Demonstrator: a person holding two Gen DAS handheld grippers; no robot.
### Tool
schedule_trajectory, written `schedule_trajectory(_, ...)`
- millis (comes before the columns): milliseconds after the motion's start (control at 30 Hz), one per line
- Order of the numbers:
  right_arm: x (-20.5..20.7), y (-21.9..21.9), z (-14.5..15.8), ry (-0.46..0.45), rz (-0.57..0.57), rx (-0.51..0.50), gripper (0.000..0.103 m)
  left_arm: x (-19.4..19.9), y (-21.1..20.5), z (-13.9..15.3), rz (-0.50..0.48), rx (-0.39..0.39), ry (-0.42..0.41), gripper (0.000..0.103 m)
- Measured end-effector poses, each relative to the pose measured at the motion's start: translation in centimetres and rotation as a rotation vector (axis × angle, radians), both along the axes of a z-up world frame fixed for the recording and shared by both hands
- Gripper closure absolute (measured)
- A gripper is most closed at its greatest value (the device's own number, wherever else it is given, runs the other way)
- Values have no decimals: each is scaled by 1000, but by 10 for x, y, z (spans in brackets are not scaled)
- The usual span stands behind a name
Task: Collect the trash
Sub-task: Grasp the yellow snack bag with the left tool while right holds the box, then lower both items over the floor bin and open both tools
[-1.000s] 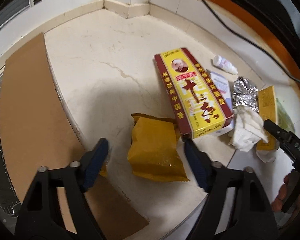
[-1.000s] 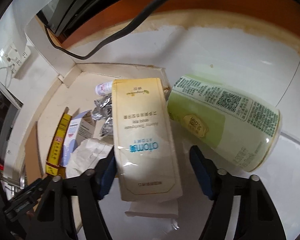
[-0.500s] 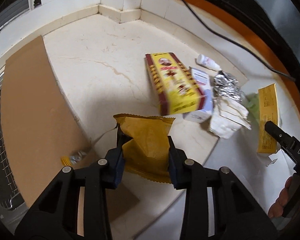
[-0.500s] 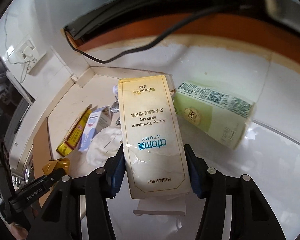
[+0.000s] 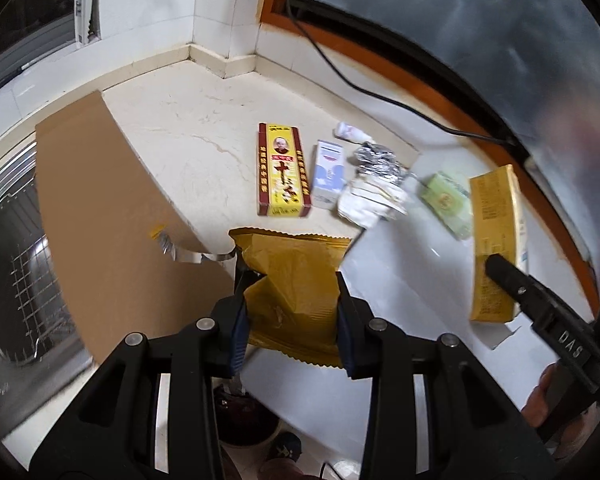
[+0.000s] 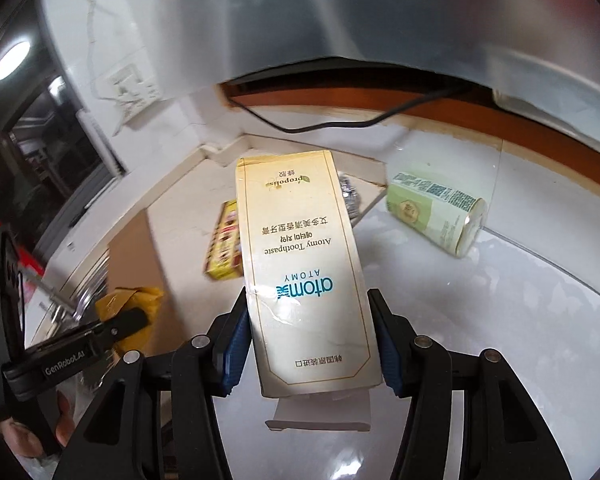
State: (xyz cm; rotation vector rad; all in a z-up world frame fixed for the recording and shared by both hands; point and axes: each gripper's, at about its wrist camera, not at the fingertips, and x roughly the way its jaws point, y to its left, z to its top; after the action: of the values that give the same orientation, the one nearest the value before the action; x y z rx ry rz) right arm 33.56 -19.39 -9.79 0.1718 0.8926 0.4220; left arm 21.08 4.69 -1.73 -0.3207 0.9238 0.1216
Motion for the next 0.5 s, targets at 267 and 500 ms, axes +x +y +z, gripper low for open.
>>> schedule_trajectory(267, -79, -16, 19, 9, 100, 59, 49, -74, -26, 24, -7, 34, -35, 71)
schedule_trajectory(500, -154, -14, 26, -24, 221, 27, 49, -135, -37, 22, 19, 63, -22, 71)
